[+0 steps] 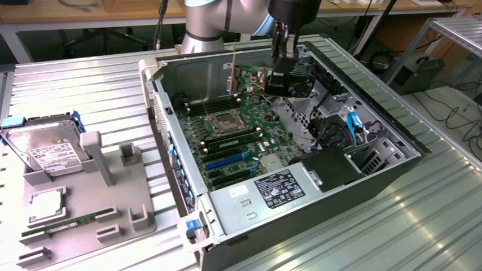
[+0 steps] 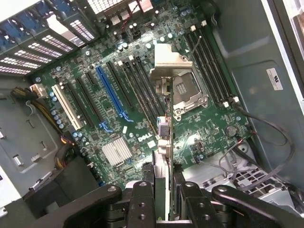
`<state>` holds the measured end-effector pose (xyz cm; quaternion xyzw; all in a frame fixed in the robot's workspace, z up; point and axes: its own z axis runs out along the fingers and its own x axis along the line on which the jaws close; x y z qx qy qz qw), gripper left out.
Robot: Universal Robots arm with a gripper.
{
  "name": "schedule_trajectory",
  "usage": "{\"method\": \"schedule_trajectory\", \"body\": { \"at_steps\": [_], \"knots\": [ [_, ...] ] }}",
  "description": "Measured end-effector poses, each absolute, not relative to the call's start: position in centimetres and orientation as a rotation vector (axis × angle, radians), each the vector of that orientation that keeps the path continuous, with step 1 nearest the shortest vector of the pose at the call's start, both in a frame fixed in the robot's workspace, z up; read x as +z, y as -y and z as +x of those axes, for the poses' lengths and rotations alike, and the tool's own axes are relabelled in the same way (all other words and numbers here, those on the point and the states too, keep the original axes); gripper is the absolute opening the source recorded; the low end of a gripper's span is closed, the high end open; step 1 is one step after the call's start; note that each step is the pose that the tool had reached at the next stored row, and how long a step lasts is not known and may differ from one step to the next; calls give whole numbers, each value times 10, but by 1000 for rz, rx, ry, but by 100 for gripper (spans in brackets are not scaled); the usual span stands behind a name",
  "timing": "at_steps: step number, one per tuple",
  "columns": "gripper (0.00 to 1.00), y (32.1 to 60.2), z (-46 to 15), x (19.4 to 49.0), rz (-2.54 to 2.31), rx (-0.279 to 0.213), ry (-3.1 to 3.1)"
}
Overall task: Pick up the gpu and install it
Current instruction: 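Insert the gpu into the slot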
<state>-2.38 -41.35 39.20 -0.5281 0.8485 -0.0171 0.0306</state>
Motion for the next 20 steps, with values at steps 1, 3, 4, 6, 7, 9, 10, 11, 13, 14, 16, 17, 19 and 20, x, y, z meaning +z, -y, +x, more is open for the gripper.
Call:
{"method": "schedule_trajectory", "body": {
  "at_steps": [1, 3, 4, 6, 7, 9, 10, 11, 13, 14, 16, 17, 19, 20],
  "knots": [
    [26, 413, -24, 392, -1634, -53, -2611],
    [26, 413, -24, 392, -1646, -52, -2603],
    [26, 413, -24, 392, -1652, -52, -2599],
    [26, 413, -24, 392, -1663, -51, -2592],
    [26, 413, -24, 392, -1668, -51, -2588],
    [26, 413, -24, 392, -1678, -51, -2582],
    [26, 413, -24, 392, -1684, -51, -2578],
    [26, 413, -24, 392, -1692, -50, -2573],
    [26, 413, -24, 392, -1703, -50, -2565],
    [26, 413, -24, 392, -1709, -50, -2561],
    [26, 413, -24, 392, -1719, -49, -2554],
    [26, 413, -24, 392, -1724, -49, -2551],
    [26, 413, -24, 392, -1734, -49, -2544],
    [26, 413, -24, 392, -1739, -49, -2541]
  ]
}}
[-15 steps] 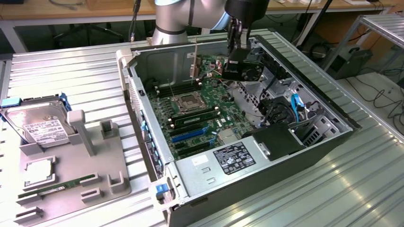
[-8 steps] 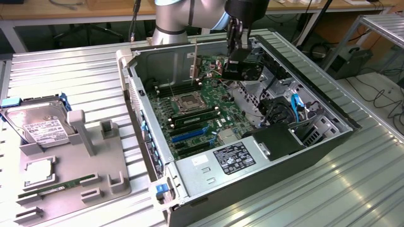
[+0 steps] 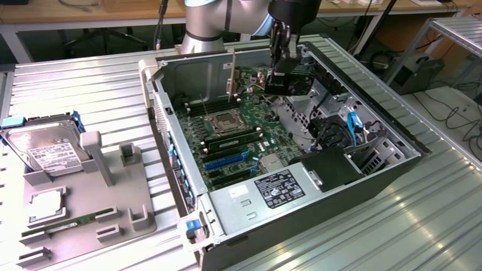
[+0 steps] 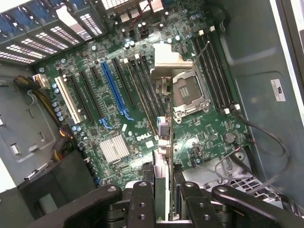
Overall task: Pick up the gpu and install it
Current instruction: 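Insert the gpu into the slot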
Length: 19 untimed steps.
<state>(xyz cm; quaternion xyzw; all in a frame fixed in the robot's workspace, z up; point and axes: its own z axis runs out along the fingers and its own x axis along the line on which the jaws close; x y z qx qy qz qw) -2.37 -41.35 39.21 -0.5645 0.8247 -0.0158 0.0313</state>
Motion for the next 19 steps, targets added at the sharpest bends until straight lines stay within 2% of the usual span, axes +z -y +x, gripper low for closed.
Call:
{"method": "schedule_trajectory", "body": {
  "at_steps": [19],
  "knots": [
    [26, 413, -24, 392, -1833, -45, -2472]
  ]
}}
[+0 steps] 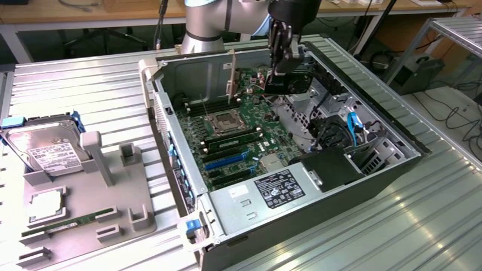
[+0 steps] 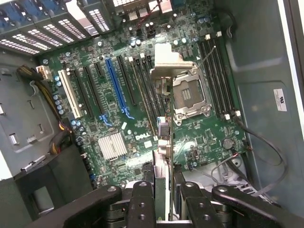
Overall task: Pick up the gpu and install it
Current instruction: 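Insert the gpu into the slot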
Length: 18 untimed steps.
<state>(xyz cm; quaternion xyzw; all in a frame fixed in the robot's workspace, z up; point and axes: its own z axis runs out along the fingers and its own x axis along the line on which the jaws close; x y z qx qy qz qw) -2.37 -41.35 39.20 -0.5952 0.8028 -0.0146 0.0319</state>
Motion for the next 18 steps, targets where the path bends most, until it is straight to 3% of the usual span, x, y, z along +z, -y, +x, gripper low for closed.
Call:
{"method": "schedule_trajectory", "body": {
  "at_steps": [18],
  "knots": [
    [26, 413, -24, 392, -2239, -26, -2106]
  ]
}}
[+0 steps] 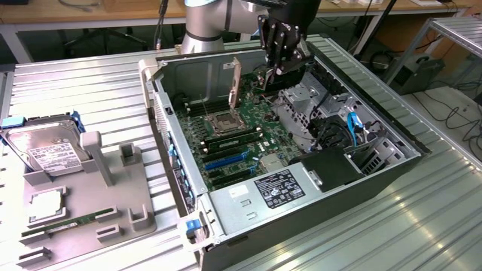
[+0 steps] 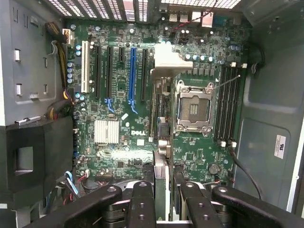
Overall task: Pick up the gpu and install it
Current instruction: 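Insert the gpu into the slot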
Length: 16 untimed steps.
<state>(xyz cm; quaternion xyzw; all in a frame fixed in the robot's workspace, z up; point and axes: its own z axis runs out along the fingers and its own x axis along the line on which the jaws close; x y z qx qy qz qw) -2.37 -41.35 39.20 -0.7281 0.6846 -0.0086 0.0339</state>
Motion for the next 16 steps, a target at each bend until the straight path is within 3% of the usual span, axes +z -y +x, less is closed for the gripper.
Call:
{"method": "schedule_trajectory", "body": {
  "at_steps": [5, 16],
  "knots": [
    [26, 414, -24, 391, -2268, 41, -2135],
    [26, 414, -24, 390, -2268, 42, -2135]
  ]
}}
